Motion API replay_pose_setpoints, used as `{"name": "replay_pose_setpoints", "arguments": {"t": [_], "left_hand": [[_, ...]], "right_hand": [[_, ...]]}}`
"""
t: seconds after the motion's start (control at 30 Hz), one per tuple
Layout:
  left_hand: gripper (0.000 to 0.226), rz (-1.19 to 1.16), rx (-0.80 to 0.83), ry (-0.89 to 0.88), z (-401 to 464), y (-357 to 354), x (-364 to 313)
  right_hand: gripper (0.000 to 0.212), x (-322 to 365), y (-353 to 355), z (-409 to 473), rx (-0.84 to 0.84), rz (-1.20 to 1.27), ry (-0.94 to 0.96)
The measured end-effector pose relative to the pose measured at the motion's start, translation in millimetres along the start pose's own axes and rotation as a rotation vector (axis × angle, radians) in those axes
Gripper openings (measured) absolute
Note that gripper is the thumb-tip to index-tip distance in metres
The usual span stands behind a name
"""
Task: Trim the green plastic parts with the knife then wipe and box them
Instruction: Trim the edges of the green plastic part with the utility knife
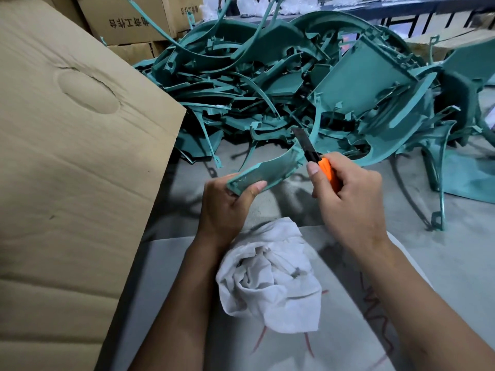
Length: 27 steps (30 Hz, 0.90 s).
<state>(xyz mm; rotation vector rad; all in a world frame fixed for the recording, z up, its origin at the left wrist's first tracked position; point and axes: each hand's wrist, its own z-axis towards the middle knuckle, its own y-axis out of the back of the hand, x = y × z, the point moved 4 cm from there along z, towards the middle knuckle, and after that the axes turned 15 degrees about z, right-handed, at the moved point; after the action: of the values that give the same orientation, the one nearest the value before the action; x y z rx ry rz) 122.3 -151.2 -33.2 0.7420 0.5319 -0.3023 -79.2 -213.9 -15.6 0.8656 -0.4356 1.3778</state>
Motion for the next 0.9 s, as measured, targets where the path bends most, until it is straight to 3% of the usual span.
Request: {"name": "replay_pose_setpoints", "arguments": {"t": [0.1, 0.4, 0.6, 0.73, 0.9], "left_hand": [[0.024, -0.006, 0.012, 0.041, 1, -3, 6], [0.018, -0.002, -0.036, 0.066, 0, -4, 8], [0.006, 0.026, -0.180, -0.123, 0, 11, -6], [0.027, -0.034, -0.300, -0.288, -1, 22, -15], [0.023, 0.125, -0.310, -0.278, -1, 21, -14]], "right_hand": [[0.037, 2, 0, 0, -0.020, -0.029, 0.027], [0.034, 9, -3, -4, -0.071, -0.066, 0.076], [0.030, 19, 2, -5, -0.108, -0.020, 0.167], [0.021, 26, 3, -6, -0.114, 0.055, 0.268], [0.021, 17, 2, -5, -0.083, -0.015, 0.251]]}}
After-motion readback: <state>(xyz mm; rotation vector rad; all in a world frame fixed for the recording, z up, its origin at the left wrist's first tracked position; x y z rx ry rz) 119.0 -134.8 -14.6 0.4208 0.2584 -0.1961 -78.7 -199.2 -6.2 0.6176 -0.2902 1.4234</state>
